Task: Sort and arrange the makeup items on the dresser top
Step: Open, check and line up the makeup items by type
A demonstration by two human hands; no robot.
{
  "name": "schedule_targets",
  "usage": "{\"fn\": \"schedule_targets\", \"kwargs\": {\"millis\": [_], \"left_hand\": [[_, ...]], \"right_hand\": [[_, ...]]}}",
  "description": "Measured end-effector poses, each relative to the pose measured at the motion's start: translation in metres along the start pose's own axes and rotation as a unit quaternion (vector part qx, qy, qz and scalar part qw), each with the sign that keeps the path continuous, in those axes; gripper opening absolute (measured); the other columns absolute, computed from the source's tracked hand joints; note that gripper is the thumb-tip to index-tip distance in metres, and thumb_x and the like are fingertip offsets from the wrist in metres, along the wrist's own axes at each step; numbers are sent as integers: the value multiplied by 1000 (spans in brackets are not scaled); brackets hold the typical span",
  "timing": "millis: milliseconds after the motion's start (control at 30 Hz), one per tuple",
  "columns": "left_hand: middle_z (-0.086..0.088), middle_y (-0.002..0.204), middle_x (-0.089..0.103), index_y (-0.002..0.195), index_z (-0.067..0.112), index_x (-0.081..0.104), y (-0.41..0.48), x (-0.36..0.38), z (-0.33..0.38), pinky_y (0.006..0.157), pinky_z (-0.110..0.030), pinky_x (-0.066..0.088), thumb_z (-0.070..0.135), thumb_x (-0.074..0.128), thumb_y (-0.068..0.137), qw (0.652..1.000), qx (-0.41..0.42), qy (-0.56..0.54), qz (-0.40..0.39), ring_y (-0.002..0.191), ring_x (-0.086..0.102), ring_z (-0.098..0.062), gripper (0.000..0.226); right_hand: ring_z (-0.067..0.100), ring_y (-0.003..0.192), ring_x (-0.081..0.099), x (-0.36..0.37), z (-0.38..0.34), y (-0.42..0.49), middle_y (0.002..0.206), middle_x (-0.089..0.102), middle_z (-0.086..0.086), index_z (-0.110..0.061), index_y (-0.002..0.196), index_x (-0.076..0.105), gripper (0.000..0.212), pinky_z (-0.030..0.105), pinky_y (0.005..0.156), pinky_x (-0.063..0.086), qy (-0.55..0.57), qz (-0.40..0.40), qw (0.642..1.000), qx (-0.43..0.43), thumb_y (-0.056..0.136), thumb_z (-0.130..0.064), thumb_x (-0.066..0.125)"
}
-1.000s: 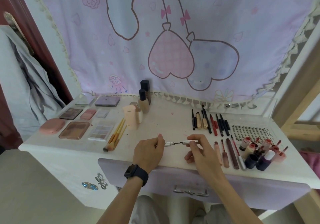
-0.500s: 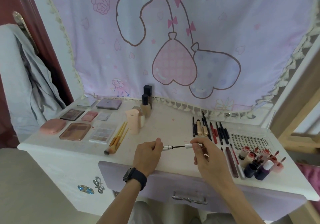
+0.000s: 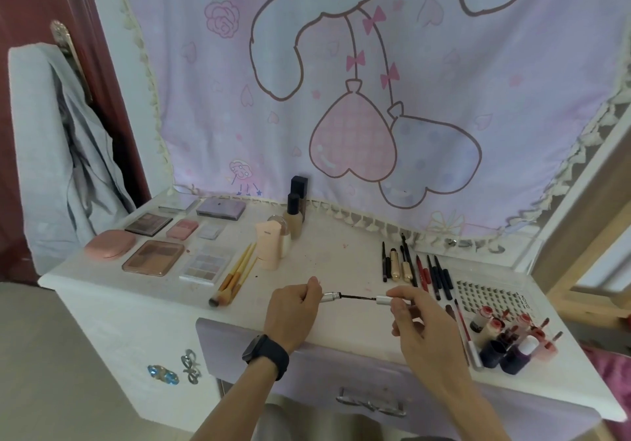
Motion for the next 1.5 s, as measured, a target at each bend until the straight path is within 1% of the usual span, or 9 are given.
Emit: {"fn": "schedule_targets", "kwargs": {"millis": [267,467,567,700,833,900,1067,1367,1500], "left_hand": [[11,45,26,51,22,31,-2,-6,3,48,-23,17,41,42,102,998,-45,-41,15,45,21,-9,55],[5,64,45,74,16,56,13,-8,-2,58,-24,32,36,39,103,972,-153,-176,-35,54,36,-8,39],[5,62,49,87,12,60,32,-3,17,53,-22,32,27,41,101,973,-131,-170,-89,50,39,-6,28],[10,82,74,107,21,56,58,20,43,63,-22,44,32,44,104,981,-107,-47,-158,66,59,-6,17],[5,102,70,108,20,66,90,45,49,85,-29,50,37,53,99,971,-82,121,-188,95,62,-15,24],[3,98,69,103,19,72,103,57,47,77,-25,48,38,58,96,962,-85,171,-197,91,63,-15,24],[-3,93,73,94,14,76,126,78,37,71,-28,53,41,69,86,933,-113,267,-214,78,63,-16,28],[5,75,67,77,23,71,134,84,23,54,-22,45,51,72,80,937,-106,278,-181,66,61,-12,28],[12,70,61,70,28,65,131,80,19,62,-25,49,55,66,84,952,-93,244,-163,68,61,-9,30]], "right_hand": [[11,64,68,-10,22,-1,82,72,-6,-28,103,70,16,23,65,57,126,60,983,116,100,-18,58],[17,65,70,17,43,0,93,76,19,1,105,73,15,26,55,58,474,81,813,327,94,-5,64],[19,72,74,29,39,12,102,76,19,2,114,67,20,26,58,59,513,43,784,348,96,-3,61],[23,85,77,32,40,36,97,78,14,-6,110,64,14,25,65,60,417,26,844,337,100,0,57],[11,81,75,23,46,62,95,76,-1,-17,110,63,12,20,68,55,181,20,939,291,102,-12,55],[5,85,68,20,50,74,96,73,-10,-22,108,63,12,18,68,48,53,3,964,262,102,-20,53],[0,73,59,17,54,97,87,65,-13,-20,108,63,13,12,53,40,-94,12,973,212,99,-26,55],[14,80,48,46,41,121,92,64,-3,-21,121,56,20,25,66,32,-334,-13,940,66,105,-23,43],[19,63,62,64,26,118,64,67,1,-12,81,73,23,27,55,46,-411,-27,911,-12,66,-12,90]]}}
Point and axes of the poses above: each hand's wrist, its own y-axis towards the middle knuckle, its own x-axis out of the palm, z = x × y, the point moved 7 cm from there along y, towards the middle knuckle
